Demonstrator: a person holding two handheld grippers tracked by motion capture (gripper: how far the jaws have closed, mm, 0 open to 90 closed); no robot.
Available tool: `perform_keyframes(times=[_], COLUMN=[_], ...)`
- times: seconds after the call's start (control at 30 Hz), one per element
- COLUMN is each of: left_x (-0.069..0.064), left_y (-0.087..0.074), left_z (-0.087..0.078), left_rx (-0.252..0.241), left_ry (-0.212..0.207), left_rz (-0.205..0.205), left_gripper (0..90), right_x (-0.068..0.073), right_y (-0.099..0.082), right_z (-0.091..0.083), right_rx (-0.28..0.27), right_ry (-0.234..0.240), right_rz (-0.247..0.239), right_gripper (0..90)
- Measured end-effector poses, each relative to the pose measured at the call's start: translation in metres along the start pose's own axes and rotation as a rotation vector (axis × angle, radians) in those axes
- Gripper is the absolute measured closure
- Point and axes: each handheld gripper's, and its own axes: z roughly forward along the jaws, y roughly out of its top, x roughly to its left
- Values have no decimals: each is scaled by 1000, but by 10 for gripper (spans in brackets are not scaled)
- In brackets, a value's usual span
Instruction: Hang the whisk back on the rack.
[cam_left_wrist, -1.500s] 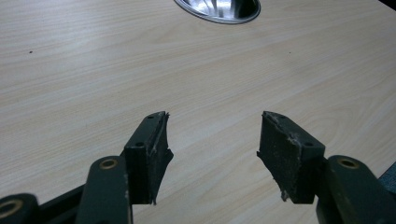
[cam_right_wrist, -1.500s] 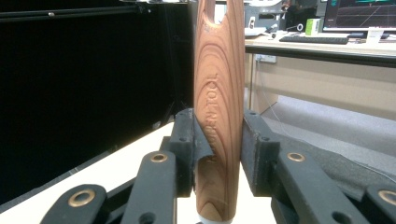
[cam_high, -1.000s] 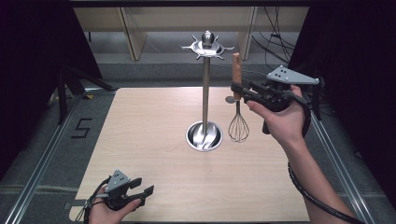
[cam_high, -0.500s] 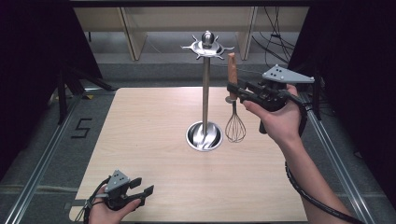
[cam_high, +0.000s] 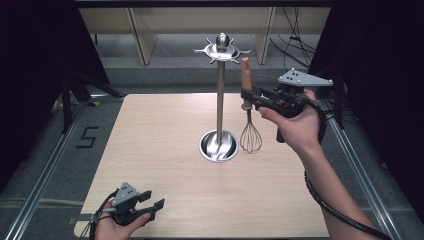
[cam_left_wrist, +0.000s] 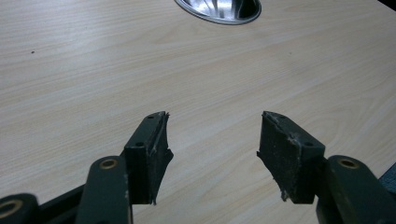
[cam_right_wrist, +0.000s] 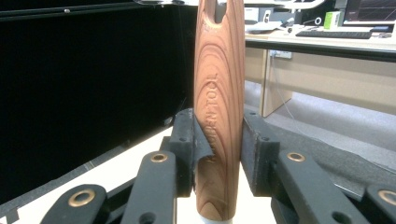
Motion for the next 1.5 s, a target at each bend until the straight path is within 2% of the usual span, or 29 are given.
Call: perform_keyframes(times=[0.03, 0.07, 0.13, 0.2, 0.23, 0.27, 0.33, 0.37, 0.4, 0.43, 0.47, 0.5, 0.6, 0.63, 0.67, 0.7, 0.73, 0.77, 0.83, 0.97, 1.13, 1.17, 1.2, 1.23, 1.27, 1.37, 1.5], left_x=[0, 0, 0, 0, 0, 0, 0, 0, 0, 1, 1, 1, 1, 1, 1, 1, 1, 1, 1, 1, 1, 1, 1, 1, 1, 1, 1], left_y=[0, 0, 0, 0, 0, 0, 0, 0, 0, 0, 0, 0, 0, 0, 0, 0, 0, 0, 0, 0, 0, 0, 0, 0, 0, 0, 0], left_z=[0, 0, 0, 0, -1, -1, -1, -1, -1, -1, -1, -1, -2, -2, -2, -2, -2, -2, -2, -2, -2, -2, -2, -2, -2, -2, -2], left_rx=[-2, -3, -3, -1, 8, 8, 7, 8, 7, 10, 9, 9, 12, 13, 14, 11, 12, 12, 11, 13, 13, 14, 14, 13, 10, 12, 11], left_ry=[0, -4, -2, 0, 8, 8, 8, 8, 8, 7, 7, 6, 2, 1, 4, 5, 2, 3, 3, 5, 5, 5, 5, 4, 5, 3, 0], left_rz=[-6, -2, -3, -2, 3, 3, 2, 2, 2, 6, 6, 6, 8, 11, 7, 3, 8, 8, 6, 3, 5, 5, 5, 4, 3, 4, 5], left_gripper=[413, 413, 413, 413, 413, 413, 413, 413, 413, 413, 413, 413, 413, 413, 413, 413, 413, 413, 413, 413, 413, 413, 413, 413, 413, 413, 413], right_x=[-1, 0, -2, -2, -3, -2, -3, -1, -1, -3, -3, -1, -2, -3, -1, -1, 0, -2, -3, -2, -3, -1, -1, -2, -1, -1, 7], right_y=[0, 0, 1, 2, 2, 2, 4, 4, 4, 6, 6, 7, 8, 9, 9, 9, 10, 10, 10, 11, 11, 11, 11, 10, 9, 9, 9], right_z=[1, 0, 1, 2, 3, 2, 3, 3, 3, 3, 3, 3, 5, 6, 5, 6, 6, 9, 10, 11, 17, 19, 19, 21, 21, 24, 21], right_rx=[-5, 7, 1, 13, -1, 11, 2, 14, 14, 5, 5, 12, 7, 8, 26, 25, 33, 24, 22, 45, 51, 61, 61, 63, 76, 62, 73], right_ry=[9, 11, 6, 15, 9, 8, 18, 20, 20, 21, 21, 23, 25, 26, 30, 33, 39, 40, 36, 50, 48, 51, 51, 47, 41, 31, -32], right_rz=[-6, 12, -2, 13, -5, 10, -9, 23, 23, -8, -8, 13, 5, -18, 11, 1, 14, -5, -12, 22, 6, 30, 30, 12, 25, 8, -73], right_gripper=[697, 697, 698, 698, 698, 698, 699, 699, 699, 699, 699, 699, 700, 700, 701, 701, 701, 701, 701, 701, 701, 702, 702, 702, 701, 697, 596])
